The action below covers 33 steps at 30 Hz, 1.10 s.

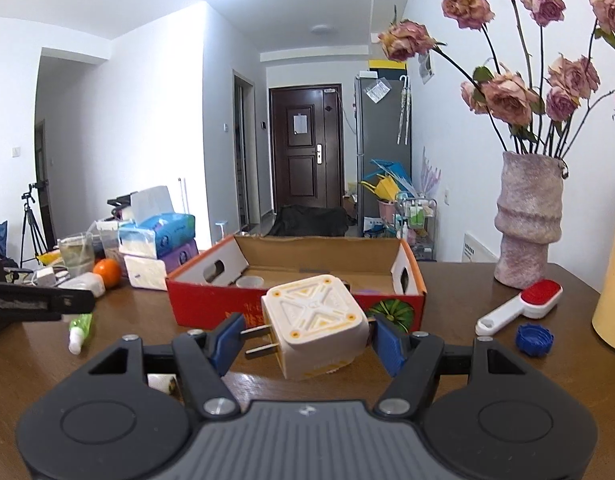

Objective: Organize rigid objects
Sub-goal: 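Carry the white cap with the left tool while the right tool carries the plug toward the box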

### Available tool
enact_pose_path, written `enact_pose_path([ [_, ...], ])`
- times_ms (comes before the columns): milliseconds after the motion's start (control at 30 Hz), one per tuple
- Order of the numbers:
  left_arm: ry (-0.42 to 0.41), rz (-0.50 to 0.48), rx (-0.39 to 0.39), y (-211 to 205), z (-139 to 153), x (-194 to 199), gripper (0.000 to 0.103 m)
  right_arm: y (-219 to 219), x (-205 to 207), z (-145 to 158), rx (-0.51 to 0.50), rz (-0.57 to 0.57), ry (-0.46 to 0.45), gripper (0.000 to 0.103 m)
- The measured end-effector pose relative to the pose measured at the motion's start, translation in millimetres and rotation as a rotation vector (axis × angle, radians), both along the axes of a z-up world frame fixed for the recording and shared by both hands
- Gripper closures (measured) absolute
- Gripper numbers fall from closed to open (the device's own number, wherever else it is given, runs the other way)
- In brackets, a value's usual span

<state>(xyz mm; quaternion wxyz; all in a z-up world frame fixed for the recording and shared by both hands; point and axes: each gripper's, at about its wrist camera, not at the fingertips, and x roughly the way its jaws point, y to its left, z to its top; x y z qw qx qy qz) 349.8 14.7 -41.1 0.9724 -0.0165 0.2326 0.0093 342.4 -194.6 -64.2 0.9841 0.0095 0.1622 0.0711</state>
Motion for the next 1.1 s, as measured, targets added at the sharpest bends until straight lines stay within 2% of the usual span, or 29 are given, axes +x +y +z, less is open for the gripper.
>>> enact_pose_path([
  [600,-0.014,0.021,-0.017,-15.9,9.9,46.7,0.062,8.1,35.9,16.4,0.011,-0.016,-0.044,0.035],
  [1100,-0.015,0.025,-0.029,-28.6,10.1,98.2,0.062,4.4,79.3,9.2,0.022,-0.040,-0.030,0.035],
])
